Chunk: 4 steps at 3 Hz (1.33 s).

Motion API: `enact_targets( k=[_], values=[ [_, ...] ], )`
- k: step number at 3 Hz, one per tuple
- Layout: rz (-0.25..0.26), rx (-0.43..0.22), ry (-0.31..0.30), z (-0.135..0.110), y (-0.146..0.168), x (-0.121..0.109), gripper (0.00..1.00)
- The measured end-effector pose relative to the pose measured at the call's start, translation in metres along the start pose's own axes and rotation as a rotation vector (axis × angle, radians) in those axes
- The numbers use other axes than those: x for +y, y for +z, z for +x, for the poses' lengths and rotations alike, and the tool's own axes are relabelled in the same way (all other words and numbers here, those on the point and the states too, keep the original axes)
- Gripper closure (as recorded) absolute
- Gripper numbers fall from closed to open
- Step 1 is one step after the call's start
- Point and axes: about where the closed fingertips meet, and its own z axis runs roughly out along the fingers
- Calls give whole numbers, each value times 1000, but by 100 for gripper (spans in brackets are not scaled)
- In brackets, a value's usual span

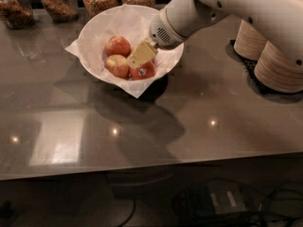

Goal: Pick apple from white bowl

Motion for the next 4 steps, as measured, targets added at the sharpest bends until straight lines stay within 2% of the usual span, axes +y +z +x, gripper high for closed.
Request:
enact_targets(
  k=[1, 2, 3, 4],
  values=[
    [-5, 9, 32, 7, 6, 4, 40],
    [3, 24, 63, 17, 10, 4, 33],
    [15, 34, 82, 25, 13, 1, 34],
    [38, 47, 105, 34, 24, -13, 34]
  ],
)
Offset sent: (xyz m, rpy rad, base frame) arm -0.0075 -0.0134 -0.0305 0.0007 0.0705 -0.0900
